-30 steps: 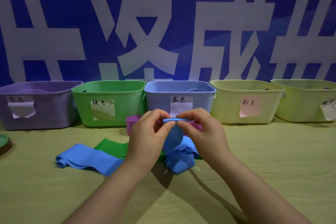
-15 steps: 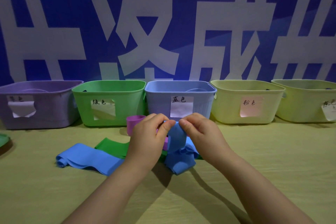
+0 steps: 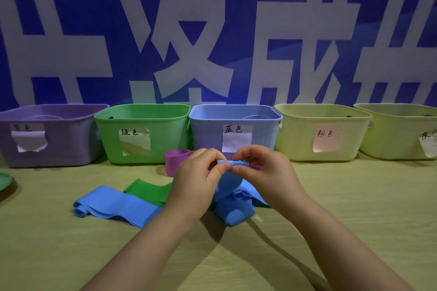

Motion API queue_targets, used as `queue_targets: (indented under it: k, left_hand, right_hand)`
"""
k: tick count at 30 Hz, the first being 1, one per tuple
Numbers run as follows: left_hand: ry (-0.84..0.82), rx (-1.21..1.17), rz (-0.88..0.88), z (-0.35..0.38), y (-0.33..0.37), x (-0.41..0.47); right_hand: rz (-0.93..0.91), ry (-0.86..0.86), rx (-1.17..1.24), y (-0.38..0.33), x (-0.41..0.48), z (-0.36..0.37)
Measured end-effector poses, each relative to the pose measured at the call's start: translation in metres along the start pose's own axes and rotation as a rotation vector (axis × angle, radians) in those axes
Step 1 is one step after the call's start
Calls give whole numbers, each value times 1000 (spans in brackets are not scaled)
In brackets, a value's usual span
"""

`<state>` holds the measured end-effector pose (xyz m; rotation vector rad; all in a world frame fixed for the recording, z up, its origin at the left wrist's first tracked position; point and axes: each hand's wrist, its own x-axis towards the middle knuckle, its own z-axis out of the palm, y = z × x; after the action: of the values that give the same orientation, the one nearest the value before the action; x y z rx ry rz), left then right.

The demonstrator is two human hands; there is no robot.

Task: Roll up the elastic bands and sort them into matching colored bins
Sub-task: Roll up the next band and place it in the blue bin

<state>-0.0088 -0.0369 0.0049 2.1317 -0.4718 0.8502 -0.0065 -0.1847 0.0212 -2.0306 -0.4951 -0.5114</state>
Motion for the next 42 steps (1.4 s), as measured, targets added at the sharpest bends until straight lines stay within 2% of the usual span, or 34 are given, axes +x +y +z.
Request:
queue_targets:
  k: [8, 13, 16, 20, 28, 35, 42]
  left_hand:
    - [69, 9, -4, 0, 0, 0]
    - [67, 21, 6, 1, -2, 0]
    - [40, -16, -24, 1, -3, 0]
    - [-10, -187, -86, -1, 5, -1]
    - [6, -80, -10, 0, 1, 0]
    - [9, 8, 7, 1, -4, 2]
    - [-5, -108, -40, 0, 1, 1]
  right_hand:
    - [-13, -42, -50, -1, 0, -2]
    - [-76, -69, -169, -3, -1, -1]
    - [-114, -82, -260, -4, -1, -2]
    - [-122, -83, -333, -2, 1, -5]
    - [-97, -141, -289, -2, 0, -7]
    - [-104, -58, -225, -3, -2, -4]
    - [-105, -35, -219, -3, -1, -7]
